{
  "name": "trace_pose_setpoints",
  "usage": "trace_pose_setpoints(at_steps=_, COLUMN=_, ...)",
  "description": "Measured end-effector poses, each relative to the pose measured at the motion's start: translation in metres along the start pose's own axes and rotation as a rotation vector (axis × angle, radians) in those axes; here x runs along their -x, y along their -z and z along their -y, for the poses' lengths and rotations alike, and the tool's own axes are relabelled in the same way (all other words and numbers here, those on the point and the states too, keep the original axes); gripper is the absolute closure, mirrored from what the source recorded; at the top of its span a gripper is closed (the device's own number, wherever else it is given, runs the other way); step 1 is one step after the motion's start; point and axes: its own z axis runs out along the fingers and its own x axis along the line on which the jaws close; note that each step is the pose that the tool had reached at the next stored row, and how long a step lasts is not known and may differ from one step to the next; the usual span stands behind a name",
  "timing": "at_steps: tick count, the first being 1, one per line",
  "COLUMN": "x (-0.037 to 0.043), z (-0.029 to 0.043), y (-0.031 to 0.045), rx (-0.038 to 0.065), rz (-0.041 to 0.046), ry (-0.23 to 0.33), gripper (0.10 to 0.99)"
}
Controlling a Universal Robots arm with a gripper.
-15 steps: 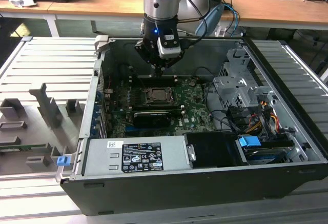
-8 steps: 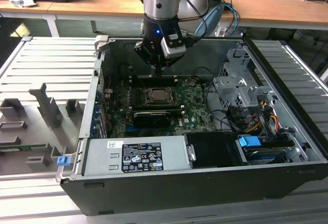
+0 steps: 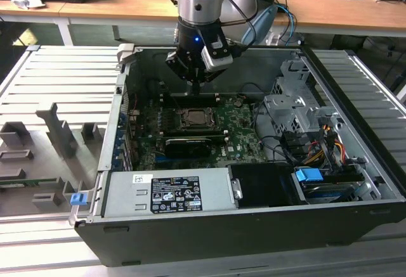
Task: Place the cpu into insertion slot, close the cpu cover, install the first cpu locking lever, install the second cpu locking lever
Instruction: 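Install the first cpu locking lever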
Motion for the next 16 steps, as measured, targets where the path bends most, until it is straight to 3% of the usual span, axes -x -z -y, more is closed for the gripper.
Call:
trace_pose_setpoints(at_steps=5, x=0.0, z=0.0001, y=0.0, rx=0.001, rz=-0.0017, ry=0.035, gripper=0.98)
trace_pose_setpoints(at_steps=12, x=-0.0009, z=0.0004, y=-0.0022, rx=0.003, rz=-0.0084, ry=0.189, gripper=0.98)
trace_pose_setpoints(at_steps=16, x=-0.0189, z=0.0033, y=-0.0052, rx=0.003, rz=-0.0081, ry=0.19, gripper=0.98)
